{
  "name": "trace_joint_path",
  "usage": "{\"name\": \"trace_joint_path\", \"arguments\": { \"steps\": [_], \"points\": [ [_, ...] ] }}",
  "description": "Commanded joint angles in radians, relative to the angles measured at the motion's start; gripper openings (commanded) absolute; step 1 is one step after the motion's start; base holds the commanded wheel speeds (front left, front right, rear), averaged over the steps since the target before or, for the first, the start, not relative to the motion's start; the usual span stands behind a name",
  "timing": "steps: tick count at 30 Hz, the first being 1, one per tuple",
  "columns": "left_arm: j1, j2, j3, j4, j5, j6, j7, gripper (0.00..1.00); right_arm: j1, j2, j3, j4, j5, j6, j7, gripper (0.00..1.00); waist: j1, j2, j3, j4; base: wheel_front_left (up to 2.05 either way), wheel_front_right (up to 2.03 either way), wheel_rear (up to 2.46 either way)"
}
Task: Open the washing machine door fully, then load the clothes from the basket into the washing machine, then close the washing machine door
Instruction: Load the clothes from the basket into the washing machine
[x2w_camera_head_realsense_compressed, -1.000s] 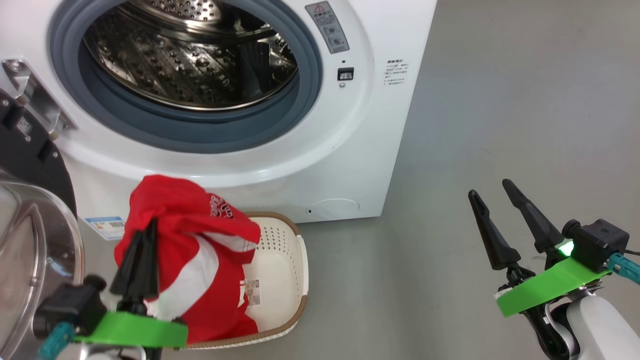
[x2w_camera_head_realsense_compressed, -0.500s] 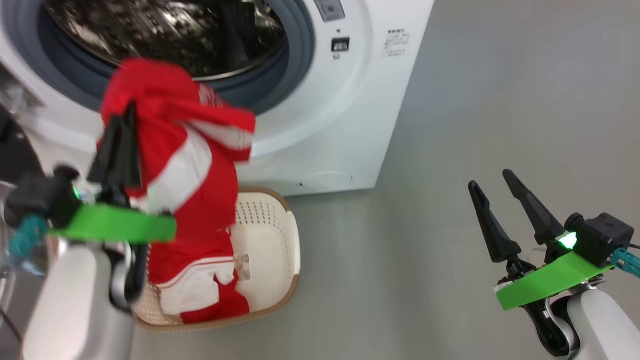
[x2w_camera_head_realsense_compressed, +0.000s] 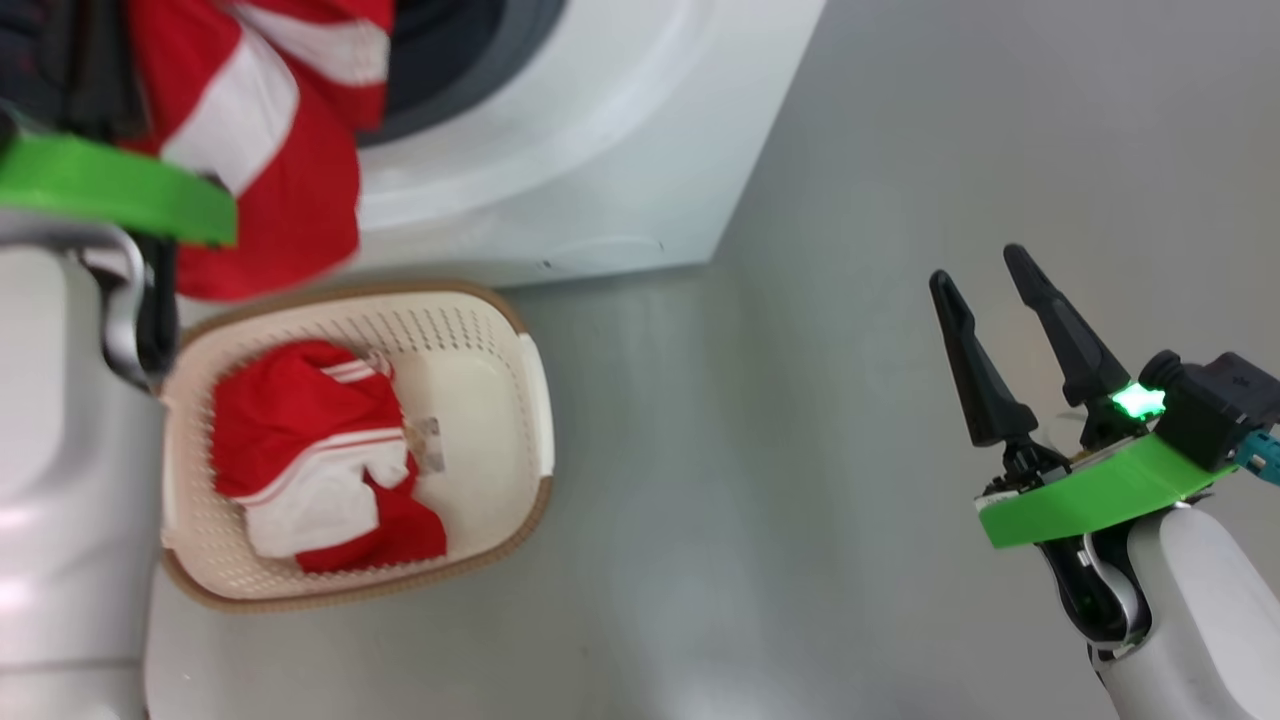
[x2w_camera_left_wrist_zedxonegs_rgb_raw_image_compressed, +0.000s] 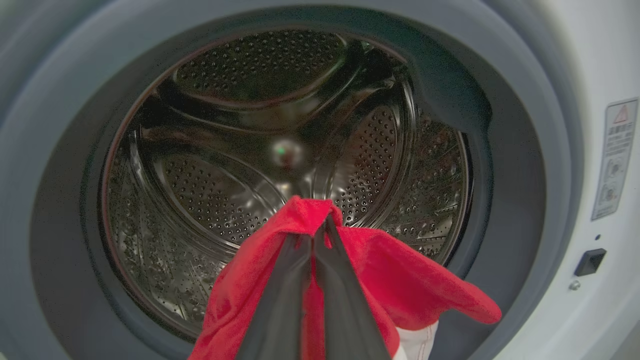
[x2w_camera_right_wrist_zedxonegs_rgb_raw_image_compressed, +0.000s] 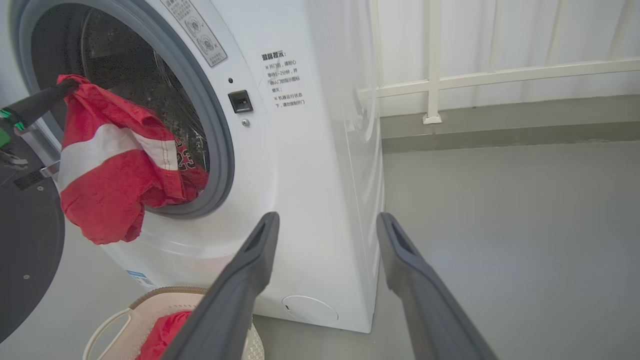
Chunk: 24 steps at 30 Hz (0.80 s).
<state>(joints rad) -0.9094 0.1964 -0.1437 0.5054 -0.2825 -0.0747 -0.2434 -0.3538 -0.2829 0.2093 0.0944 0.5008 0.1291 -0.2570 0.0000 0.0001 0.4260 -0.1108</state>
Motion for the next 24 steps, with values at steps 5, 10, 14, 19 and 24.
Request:
{"name": "trace_joint_path", "arguments": {
  "steps": [5, 10, 14, 19, 24],
  "points": [
    [-0.151, 0.053, 0.031, 0.119, 0.011, -0.005, -0.013, 0.0, -0.017, -0.001, 0.017, -0.03, -0.016, 0.002, -0.005, 1.0, 0.0, -0.0001, 0.122, -0.064, 0.0, 0.0, 0.0],
    [-0.263, 0.057, 0.026, 0.227, 0.017, -0.01, -0.016, 0.0, -0.029, 0.0, 0.01, -0.039, -0.016, 0.002, -0.005, 1.0, 0.0, -0.0001, 0.18, -0.089, 0.0, 0.0, 0.0],
    [-0.351, 0.071, 0.015, 0.303, 0.033, -0.014, -0.017, 0.0, -0.036, 0.01, 0.01, -0.047, -0.018, 0.002, -0.005, 1.0, 0.0, -0.0001, 0.223, -0.111, 0.0, 0.0, 0.0],
    [-0.445, 0.09, 0.003, 0.379, 0.053, -0.011, -0.018, 0.0, -0.042, 0.024, 0.008, -0.052, -0.019, 0.002, -0.005, 1.0, 0.0, -0.0001, 0.267, -0.135, 0.0, 0.0, 0.0],
    [-0.53, 0.105, -0.011, 0.401, 0.073, -0.017, -0.018, 0.0, -0.051, 0.034, 0.008, -0.054, -0.018, 0.002, -0.005, 1.0, 0.0, -0.0001, 0.304, -0.156, 0.0, 0.0, 0.0]
  ]
}}
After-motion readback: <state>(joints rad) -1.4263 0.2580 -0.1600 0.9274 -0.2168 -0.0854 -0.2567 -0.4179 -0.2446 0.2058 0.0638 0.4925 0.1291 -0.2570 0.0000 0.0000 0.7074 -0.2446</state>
